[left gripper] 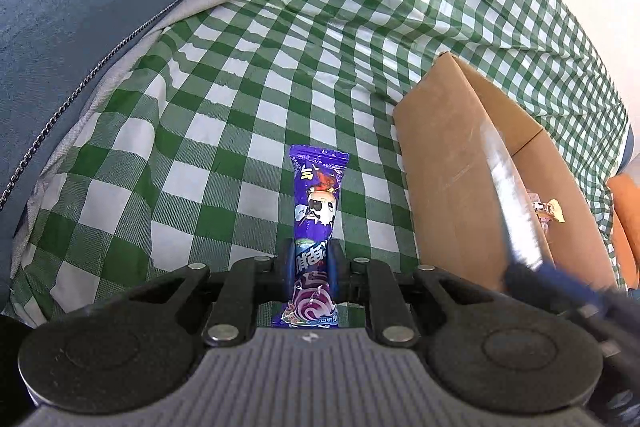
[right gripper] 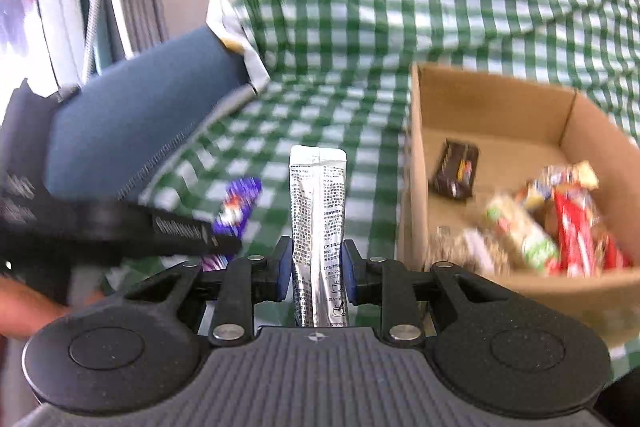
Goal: Organize snacks
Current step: 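Lift the purple bar and silver foil pack and carry both over the box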
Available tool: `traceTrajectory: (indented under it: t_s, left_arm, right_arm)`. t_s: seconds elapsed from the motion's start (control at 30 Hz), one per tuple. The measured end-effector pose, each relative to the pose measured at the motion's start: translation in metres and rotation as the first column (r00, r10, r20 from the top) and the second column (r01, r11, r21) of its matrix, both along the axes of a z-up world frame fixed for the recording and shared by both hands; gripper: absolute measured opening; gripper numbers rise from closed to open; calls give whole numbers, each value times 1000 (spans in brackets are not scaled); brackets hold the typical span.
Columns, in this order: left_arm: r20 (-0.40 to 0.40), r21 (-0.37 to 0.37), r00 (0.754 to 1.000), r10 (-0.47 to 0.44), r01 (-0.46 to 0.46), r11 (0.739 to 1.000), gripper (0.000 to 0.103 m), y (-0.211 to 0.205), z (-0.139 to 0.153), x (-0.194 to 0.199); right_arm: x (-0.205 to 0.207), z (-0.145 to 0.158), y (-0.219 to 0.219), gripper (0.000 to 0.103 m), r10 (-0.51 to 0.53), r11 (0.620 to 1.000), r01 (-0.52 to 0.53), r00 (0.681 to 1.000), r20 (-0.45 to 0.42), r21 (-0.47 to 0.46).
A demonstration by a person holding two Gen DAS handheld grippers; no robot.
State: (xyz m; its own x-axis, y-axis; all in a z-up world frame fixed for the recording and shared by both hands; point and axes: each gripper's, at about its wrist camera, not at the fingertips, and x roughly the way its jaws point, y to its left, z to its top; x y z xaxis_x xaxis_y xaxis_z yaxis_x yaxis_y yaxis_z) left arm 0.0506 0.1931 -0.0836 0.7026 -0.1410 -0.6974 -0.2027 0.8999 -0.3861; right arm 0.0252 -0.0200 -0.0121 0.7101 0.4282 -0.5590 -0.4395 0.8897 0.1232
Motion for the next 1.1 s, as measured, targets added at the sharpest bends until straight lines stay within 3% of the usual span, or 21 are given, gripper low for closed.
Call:
traceTrajectory:
  t_s: [0.23, 0.43, 0.73, 1.1]
  left_arm:
    - [72, 0, 997, 4, -4, 1000, 17, -1, 10, -9]
    - [109, 28, 994, 2, -5, 1000, 17, -8, 22, -16]
    - [124, 12, 990, 63, -65, 998, 17, -8, 55, -15]
    - [210, 52, 978, -19, 8, 999, 17, -55, 118, 12]
  right_arm:
    - [-11, 28, -20, 27, 65, 997, -69, 984, 163, 18]
    - [-15, 18, -28, 27, 44, 996, -55, 987, 154, 67]
    - [-19, 26, -45, 27, -19, 988, -24, 961, 275, 154]
    - [0, 30, -71, 27, -160, 963, 96, 955, 251, 252]
